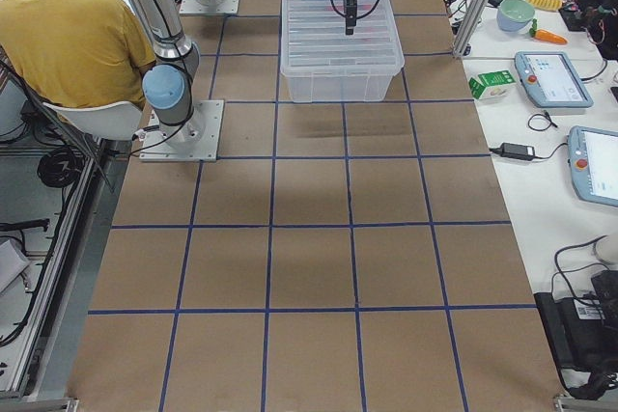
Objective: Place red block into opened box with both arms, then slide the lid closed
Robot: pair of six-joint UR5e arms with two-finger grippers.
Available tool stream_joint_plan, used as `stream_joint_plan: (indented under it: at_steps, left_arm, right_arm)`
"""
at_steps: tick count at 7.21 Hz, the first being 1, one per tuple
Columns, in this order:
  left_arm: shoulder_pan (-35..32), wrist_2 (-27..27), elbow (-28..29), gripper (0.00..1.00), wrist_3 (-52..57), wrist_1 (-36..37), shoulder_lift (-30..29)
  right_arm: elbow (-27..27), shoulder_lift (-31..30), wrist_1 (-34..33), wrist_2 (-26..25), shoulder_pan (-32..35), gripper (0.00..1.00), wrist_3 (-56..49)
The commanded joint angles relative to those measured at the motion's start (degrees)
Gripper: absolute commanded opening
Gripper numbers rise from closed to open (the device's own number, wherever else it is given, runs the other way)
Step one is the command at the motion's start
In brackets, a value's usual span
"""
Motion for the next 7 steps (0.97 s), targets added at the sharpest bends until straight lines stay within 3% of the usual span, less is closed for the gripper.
stream_joint_plan:
  at_steps: [1, 5, 7]
  left_arm:
    - [0.4, -1.1, -1.0, 1.00, 0.0, -1.3, 0.3]
    - [0.3, -0.9, -1.4, 1.00, 0.2, -1.0, 0.9]
    - [4.9, -0.9, -1.0, 1.00, 1.8, -1.6, 1.7]
  right_arm:
    - [0.0, 0.0, 0.0, 0.0, 0.1, 1.00, 0.1]
    - [0.2, 0.6, -0.3, -0.1, 0.0, 1.00, -0.6]
    - [3.1, 3.2, -4.4, 0.0, -0.7, 1.00, -3.2]
